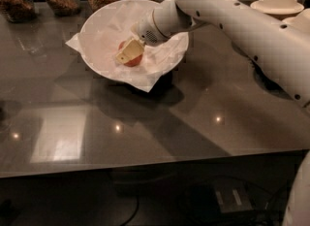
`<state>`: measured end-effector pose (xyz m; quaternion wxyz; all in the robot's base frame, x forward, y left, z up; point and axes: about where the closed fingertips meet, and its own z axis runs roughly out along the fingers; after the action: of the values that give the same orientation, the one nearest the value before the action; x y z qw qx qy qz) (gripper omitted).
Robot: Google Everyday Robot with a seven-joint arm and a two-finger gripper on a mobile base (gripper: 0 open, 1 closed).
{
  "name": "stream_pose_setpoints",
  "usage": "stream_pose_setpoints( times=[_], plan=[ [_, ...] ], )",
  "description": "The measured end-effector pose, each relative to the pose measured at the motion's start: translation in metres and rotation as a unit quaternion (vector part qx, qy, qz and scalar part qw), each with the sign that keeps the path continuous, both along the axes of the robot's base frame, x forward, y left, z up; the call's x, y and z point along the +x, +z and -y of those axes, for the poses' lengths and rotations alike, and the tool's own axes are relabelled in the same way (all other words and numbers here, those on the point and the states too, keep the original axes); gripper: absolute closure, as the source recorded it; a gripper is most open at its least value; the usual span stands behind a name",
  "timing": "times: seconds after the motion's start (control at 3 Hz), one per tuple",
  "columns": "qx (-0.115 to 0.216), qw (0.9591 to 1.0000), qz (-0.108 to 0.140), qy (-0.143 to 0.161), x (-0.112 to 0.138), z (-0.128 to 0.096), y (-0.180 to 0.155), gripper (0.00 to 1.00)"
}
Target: Pick apple from white bowl
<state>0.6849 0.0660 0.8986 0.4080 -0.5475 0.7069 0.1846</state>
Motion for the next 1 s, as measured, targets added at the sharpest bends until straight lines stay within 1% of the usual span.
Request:
stream_pose_setpoints(
  times=[0.33,1.0],
  plan=[
    [-0.004,1.0,-0.001,-0.002,0.004,0.001,-0.008,0.26],
    [-0.015,0.9998,-0.006,-0.009,0.013,0.006,-0.027,0.31]
  ],
)
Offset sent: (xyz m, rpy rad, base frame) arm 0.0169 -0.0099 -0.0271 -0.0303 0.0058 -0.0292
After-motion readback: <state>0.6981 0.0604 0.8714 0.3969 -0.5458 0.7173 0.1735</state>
